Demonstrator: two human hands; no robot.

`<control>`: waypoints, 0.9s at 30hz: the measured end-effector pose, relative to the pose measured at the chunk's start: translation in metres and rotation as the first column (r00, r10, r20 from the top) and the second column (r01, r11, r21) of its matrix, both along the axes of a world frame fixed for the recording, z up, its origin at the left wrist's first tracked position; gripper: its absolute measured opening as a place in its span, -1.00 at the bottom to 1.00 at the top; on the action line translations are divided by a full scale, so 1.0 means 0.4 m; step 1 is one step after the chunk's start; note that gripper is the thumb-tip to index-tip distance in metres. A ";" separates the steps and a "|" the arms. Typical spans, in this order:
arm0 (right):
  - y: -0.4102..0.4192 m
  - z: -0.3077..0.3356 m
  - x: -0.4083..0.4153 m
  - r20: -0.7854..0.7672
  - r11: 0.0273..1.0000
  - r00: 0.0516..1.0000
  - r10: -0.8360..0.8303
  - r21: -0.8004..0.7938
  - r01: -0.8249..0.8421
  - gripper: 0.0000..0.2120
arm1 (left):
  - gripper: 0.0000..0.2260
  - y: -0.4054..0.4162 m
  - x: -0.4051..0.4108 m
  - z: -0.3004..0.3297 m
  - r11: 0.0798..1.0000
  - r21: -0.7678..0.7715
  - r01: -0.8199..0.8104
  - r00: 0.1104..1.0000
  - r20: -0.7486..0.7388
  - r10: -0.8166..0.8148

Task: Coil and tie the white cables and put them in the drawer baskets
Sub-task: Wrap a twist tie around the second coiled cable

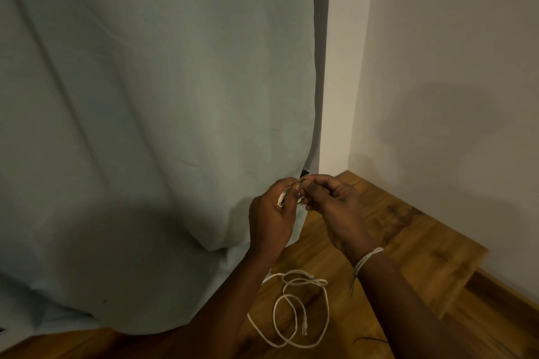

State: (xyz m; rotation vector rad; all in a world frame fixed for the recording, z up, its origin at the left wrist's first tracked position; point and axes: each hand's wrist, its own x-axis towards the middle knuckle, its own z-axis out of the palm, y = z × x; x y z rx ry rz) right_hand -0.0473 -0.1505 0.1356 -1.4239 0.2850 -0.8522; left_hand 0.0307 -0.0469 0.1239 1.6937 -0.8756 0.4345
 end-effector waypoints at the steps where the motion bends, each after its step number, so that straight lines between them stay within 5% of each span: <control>1: -0.002 0.002 0.000 0.003 1.000 1.000 -0.001 -0.029 0.001 -0.86 | -0.75 0.000 0.001 0.001 1.000 0.008 0.008 1.000 -0.015 -0.008; 14: -0.079 0.045 -0.037 -0.065 0.949 0.958 0.280 -0.132 -0.287 -0.83 | -0.83 0.024 0.016 0.033 0.955 0.049 0.293 0.929 -0.249 -0.272; 17: -0.073 0.035 -0.032 -0.101 0.897 0.989 0.105 -0.421 -0.138 -0.85 | -0.83 0.018 0.015 0.032 0.947 0.039 0.318 0.904 -0.314 -0.290; 20: -0.060 0.021 -0.025 -0.057 0.715 0.995 -0.079 -0.699 0.016 -0.88 | -0.85 0.013 0.010 0.031 0.933 -0.025 0.360 0.851 -0.401 -0.339; 24: -0.042 0.021 -0.029 -0.039 0.632 0.992 -0.117 -0.773 0.044 -0.87 | -0.88 0.022 0.004 0.044 0.922 -0.046 0.385 0.824 -0.434 -0.366; 27: -0.042 0.022 -0.035 -0.036 0.675 0.985 -0.167 -0.733 0.087 -0.84 | -0.89 0.028 0.009 0.045 0.934 0.006 0.358 0.840 -0.439 -0.319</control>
